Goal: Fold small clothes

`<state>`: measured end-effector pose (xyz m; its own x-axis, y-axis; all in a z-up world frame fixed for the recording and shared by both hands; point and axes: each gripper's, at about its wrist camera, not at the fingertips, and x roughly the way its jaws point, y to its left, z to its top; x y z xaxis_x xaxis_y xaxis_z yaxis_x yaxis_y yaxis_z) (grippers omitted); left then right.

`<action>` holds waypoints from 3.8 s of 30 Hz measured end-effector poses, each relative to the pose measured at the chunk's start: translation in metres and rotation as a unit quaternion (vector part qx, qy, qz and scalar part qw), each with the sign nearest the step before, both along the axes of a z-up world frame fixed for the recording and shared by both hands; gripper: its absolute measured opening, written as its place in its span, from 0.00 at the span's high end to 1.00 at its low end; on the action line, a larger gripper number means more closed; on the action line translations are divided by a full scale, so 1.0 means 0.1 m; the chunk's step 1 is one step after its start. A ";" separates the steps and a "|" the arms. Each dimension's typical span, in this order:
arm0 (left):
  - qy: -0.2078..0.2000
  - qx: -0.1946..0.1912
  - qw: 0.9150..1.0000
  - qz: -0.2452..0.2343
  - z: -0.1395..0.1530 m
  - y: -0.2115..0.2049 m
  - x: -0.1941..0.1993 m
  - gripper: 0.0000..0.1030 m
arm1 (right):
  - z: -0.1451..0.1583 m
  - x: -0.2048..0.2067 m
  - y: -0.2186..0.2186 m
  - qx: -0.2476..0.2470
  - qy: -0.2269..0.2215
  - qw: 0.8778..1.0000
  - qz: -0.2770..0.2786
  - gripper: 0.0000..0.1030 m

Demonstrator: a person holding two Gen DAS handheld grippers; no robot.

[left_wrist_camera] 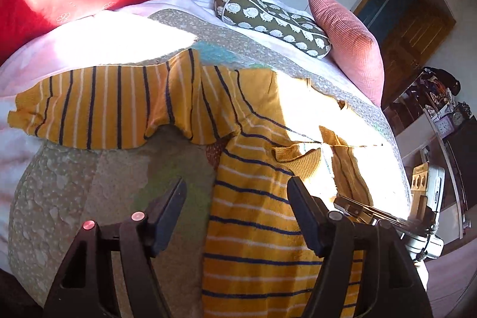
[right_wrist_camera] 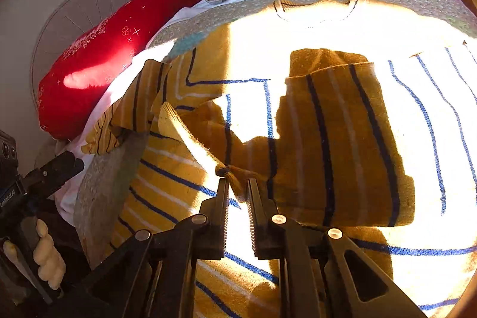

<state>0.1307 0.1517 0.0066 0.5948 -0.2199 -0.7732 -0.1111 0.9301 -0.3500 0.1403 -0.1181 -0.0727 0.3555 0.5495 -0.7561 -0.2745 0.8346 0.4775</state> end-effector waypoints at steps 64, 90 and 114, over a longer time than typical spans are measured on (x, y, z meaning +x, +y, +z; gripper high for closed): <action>0.107 0.002 0.966 0.235 -0.69 2.78 0.11 0.29 | 0.36 0.24 1.83 -0.003 -0.013 0.995 0.102 0.56; 0.008 -0.101 0.977 0.189 -0.09 2.65 0.03 0.89 | 0.27 -0.04 3.77 -0.175 -0.232 0.926 0.242 0.95; 0.026 0.011 0.977 -0.213 0.65 -2.14 0.97 0.78 | 0.16 -0.27 -0.71 0.141 -0.033 0.966 -0.215 0.92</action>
<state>0.2281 -0.0624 0.0712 0.4134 -0.4221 -0.8068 0.2699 0.9030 -0.3341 0.1129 -0.1893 -0.0571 0.6385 0.5210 -0.5664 0.0304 0.7183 0.6951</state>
